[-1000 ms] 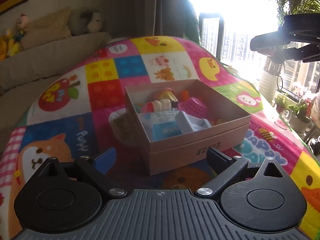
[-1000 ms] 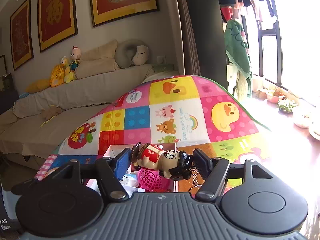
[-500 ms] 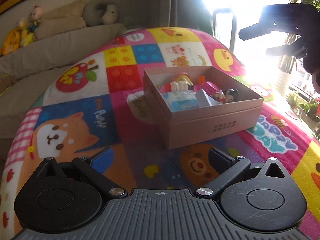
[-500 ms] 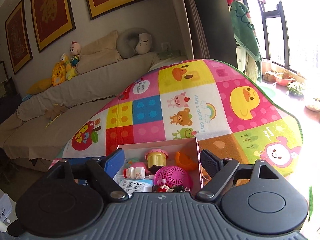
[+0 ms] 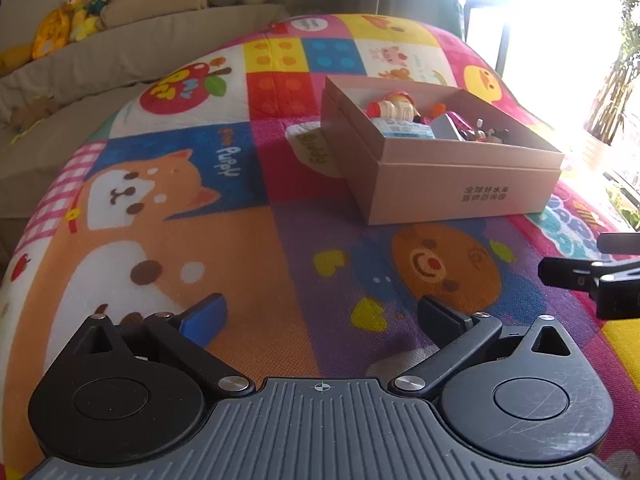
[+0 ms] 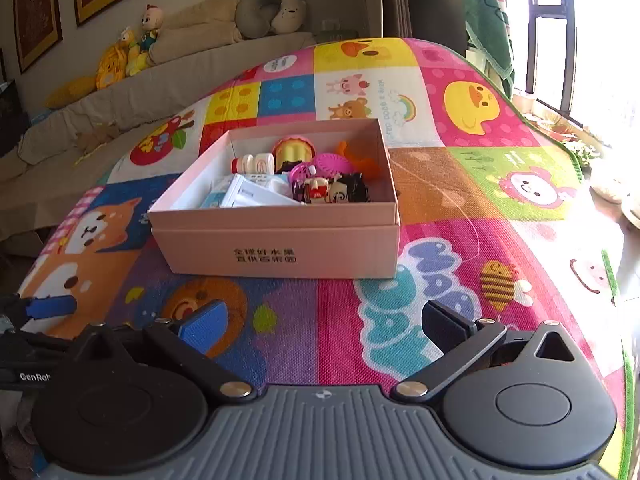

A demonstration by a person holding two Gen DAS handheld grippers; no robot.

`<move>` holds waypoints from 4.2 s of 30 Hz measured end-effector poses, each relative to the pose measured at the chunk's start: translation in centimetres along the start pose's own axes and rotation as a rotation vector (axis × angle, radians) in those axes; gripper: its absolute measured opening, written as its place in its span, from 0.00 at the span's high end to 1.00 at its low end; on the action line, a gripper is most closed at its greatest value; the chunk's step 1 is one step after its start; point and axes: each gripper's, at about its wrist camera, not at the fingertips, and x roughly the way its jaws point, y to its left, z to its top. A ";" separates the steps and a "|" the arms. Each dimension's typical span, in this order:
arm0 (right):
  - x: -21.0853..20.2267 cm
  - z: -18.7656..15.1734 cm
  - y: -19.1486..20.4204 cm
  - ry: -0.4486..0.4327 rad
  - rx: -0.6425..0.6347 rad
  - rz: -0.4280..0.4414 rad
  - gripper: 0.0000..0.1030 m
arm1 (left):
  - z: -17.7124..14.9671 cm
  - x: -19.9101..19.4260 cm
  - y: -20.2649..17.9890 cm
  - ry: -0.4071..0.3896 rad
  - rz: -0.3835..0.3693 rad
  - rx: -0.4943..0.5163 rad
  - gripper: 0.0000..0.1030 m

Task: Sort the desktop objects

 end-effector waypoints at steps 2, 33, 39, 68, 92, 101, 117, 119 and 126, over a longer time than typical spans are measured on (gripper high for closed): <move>0.7 -1.3 1.0 0.012 -0.043 -0.014 0.00 | 0.0 0.2 0.0 0.004 0.005 -0.001 0.00; 2.2 -1.6 1.0 -0.005 -0.022 -0.038 0.00 | -0.1 0.4 -0.7 0.016 0.032 0.034 0.00; 2.2 -1.5 0.9 -0.005 -0.023 -0.036 0.00 | -0.1 0.4 -0.6 0.016 0.032 0.034 0.00; 2.4 -1.5 0.9 -0.005 -0.024 -0.037 0.00 | -0.1 0.4 -0.6 0.016 0.030 0.033 0.00; 2.4 -1.5 0.9 -0.005 -0.024 -0.037 0.00 | -0.1 0.4 -0.6 0.016 0.030 0.033 0.00; 2.3 -1.5 0.9 -0.005 -0.024 -0.037 0.00 | -0.1 0.4 -0.6 0.015 0.030 0.033 0.00; 2.3 -1.5 0.8 -0.005 -0.024 -0.037 0.00 | -0.1 0.4 -0.6 0.015 0.029 0.032 0.00; 2.3 -1.5 0.9 -0.005 -0.024 -0.037 0.00 | -0.1 0.4 -0.6 0.015 0.029 0.032 0.00; 2.3 -1.5 0.8 -0.005 -0.024 -0.037 0.00 | -0.1 0.4 -0.6 0.015 0.029 0.032 0.00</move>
